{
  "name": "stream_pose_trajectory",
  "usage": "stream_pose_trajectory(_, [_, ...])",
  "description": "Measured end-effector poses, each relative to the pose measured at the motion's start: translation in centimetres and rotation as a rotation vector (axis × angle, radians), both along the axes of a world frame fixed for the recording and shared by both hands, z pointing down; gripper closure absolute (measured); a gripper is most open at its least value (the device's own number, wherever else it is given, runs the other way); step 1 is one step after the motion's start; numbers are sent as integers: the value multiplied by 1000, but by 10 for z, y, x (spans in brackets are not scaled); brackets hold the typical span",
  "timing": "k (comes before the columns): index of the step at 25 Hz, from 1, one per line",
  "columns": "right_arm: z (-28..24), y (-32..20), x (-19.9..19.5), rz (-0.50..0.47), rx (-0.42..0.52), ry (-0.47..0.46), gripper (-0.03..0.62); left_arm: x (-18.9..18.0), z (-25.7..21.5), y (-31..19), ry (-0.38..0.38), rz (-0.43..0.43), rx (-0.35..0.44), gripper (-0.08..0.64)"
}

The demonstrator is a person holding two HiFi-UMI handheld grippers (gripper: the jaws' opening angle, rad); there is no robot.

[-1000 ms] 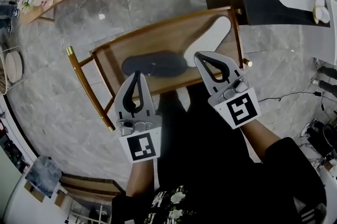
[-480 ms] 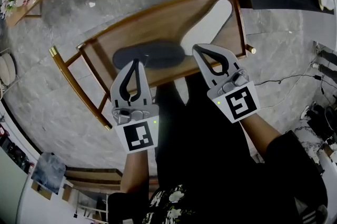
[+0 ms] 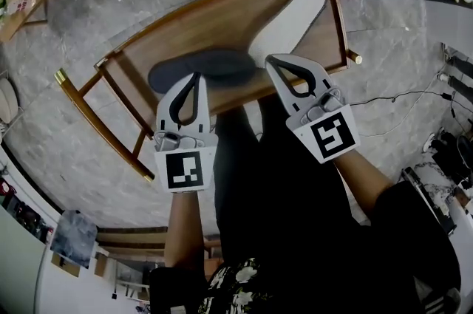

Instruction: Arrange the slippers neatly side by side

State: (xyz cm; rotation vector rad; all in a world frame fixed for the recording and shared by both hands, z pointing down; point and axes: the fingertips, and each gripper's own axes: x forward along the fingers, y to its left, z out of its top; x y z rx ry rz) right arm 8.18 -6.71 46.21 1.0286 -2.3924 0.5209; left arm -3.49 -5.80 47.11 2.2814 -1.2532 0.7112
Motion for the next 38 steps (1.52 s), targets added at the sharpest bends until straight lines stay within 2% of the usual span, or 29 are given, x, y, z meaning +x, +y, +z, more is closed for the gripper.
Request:
stream_pose_trajectory(3, [8,5,3,1,-14,7,594,8,14,5,79,46,-59,558])
stream_pose_trajectory(7, [19,12,9,-3,-12,33,594,18,31,13,53,184,-93,557])
stream_pose_trajectory(9, [23,16,12,9,-28,31,594,20,41,17,32,248,-132,441])
stream_pose_trajectory(10, [25,18,14,13,-33,31,594,20,46,19,17,279,-148,415])
stream_pose_trajectory(12, [26,20,16,20,-40,30,594,19,56,23,-61,358,-151,402])
stream_pose_trajectory(16, [25,20,21,12,-15,45,594,13,84,37,-395,660,-132,423])
stream_pose_trajectory(18, [25,22,22,-5,1,64,594,10,94,40,-466,751,-161,425])
stream_pose_trajectory(26, [28,28,22,-8,-19,54,594,18,107,39,-506,883,-219,393])
stream_pose_trajectory(30, [29,27,21,-2,-28,50,594,13,120,49,-556,943,-290,395])
stream_pose_trajectory(32, [31,27,22,5,-37,50,594,11,124,53,-583,960,-324,426])
stream_pose_trajectory(34, [33,29,20,-1,-41,55,594,10,126,53,-600,957,-338,506])
stream_pose_trajectory(38, [31,31,14,-14,-38,50,594,7,127,60,-602,940,-401,529])
